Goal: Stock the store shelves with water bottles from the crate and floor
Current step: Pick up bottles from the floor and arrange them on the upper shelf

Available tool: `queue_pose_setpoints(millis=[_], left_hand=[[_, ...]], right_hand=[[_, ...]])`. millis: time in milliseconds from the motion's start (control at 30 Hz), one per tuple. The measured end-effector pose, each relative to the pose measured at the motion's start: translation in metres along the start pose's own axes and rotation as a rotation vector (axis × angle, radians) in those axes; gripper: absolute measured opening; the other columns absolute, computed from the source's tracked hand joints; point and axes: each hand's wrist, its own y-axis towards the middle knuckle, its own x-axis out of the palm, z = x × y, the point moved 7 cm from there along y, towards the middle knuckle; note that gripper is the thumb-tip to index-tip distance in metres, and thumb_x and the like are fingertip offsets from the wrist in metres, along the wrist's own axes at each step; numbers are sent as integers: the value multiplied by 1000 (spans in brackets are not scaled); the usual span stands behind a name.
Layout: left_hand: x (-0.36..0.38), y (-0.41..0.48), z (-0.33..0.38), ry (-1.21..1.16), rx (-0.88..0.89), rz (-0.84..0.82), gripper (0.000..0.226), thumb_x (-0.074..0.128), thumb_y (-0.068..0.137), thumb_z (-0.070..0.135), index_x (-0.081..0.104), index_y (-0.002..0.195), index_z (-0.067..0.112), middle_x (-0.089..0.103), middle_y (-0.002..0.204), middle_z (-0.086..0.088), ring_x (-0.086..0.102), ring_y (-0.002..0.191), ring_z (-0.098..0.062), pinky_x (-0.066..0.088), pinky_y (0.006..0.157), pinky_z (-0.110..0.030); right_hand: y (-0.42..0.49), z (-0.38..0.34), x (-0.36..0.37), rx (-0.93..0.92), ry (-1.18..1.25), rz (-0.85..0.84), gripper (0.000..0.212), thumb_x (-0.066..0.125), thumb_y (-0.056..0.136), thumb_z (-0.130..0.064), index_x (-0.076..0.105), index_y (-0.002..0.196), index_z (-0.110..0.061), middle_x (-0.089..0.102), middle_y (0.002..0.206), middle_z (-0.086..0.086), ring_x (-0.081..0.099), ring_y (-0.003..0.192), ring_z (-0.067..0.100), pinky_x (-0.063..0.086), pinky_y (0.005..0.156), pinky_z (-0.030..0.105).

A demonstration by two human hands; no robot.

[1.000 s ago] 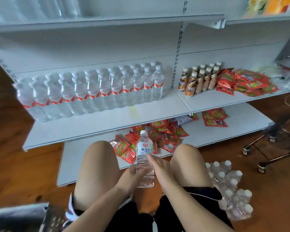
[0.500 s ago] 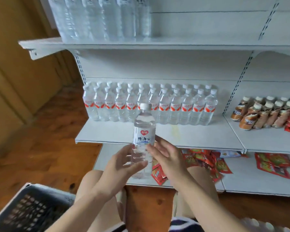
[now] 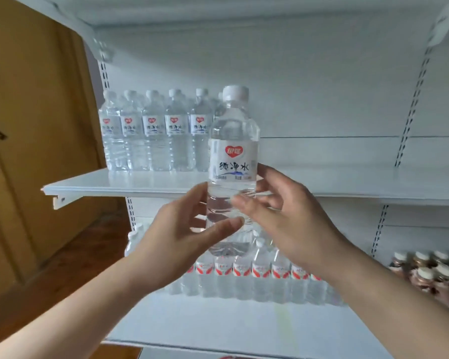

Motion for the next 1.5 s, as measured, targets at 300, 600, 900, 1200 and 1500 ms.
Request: queue_pose_setpoints(millis=[300,600,900,1200,1500], left_hand=[[-24,104,-18,229,37,51,50,76,82,57,58,124,39,70,114,16,68,104,-3,57,90,-36],[-30,158,-98,517,-241,17,73,71,83,61,48,140,21,56,135,2,55,121,-17,44,104,-33],[-27,162,-107,706,-323,-49,49,55,92,52,57,132,22,57,137,2,53,124,-20,40,94,-30],[-31,157,-98,707,-291,30,34,55,95,44,62,119,21,61,125,1,59,114,-23,43,86,-31],[-19,24,-59,-40,131,456,29,56,93,-5,67,104,20,71,105,9,66,105,-13,49,87,-19]], right_hand=[[101,25,-21,19,-116,185,45,75,87,-40,58,129,-41,64,107,-6,69,93,15,57,90,46],[190,101,-7,102,-201,144,50,73,80,-49,61,127,-38,67,109,-1,66,105,18,57,92,49],[251,141,1,184,-305,131,35,74,87,-38,64,119,-32,65,104,8,66,99,28,58,85,52],[226,143,8,355,-562,18,39,70,90,-48,63,97,-10,68,98,11,65,90,31,54,78,37],[31,44,24,70,203,138,16,56,101,-1,67,112,-4,74,104,11,74,98,24,60,90,36]])
